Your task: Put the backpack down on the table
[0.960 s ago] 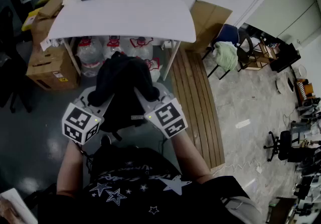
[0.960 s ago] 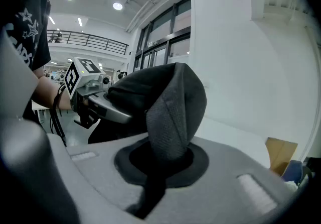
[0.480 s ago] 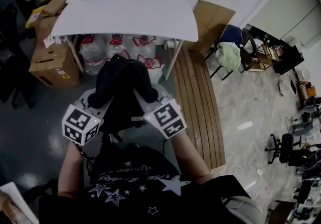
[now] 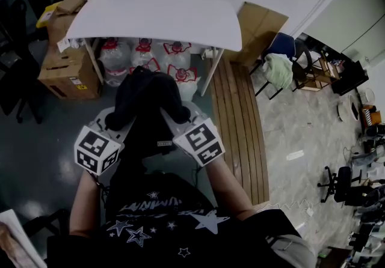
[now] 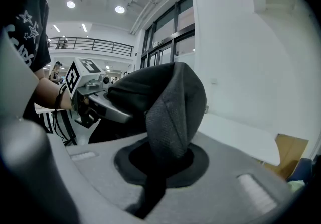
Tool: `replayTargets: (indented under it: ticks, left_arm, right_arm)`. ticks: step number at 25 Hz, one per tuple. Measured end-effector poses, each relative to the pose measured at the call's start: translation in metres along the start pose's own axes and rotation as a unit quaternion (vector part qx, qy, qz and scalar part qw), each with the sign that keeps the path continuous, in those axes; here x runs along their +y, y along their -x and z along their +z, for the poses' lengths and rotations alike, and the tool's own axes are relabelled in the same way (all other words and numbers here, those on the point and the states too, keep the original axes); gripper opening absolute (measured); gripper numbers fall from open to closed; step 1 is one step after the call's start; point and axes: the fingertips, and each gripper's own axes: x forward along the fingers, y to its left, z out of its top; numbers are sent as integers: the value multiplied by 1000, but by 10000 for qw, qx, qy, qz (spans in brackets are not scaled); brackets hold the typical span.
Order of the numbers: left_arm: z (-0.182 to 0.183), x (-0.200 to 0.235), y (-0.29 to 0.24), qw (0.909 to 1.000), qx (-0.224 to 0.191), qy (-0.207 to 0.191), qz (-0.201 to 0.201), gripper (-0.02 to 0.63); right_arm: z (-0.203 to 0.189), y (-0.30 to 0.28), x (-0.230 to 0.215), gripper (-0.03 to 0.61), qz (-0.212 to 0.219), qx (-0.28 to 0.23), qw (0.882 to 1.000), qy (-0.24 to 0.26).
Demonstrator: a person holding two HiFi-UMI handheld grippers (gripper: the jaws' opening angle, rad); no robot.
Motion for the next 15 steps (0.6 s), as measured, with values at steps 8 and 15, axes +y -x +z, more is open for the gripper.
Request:
replayTargets:
  ticks: [8,15]
  left_arm:
    - [1,28,-30,9994,8,-37,-336,49]
    - [11,76,-73,9973,-18,-47,-729,49]
  right_arm:
    - [-4,-23,-29,15,-282,130,9994,-126]
    - [-1,-62,-76,15,-586,276,9977,-219]
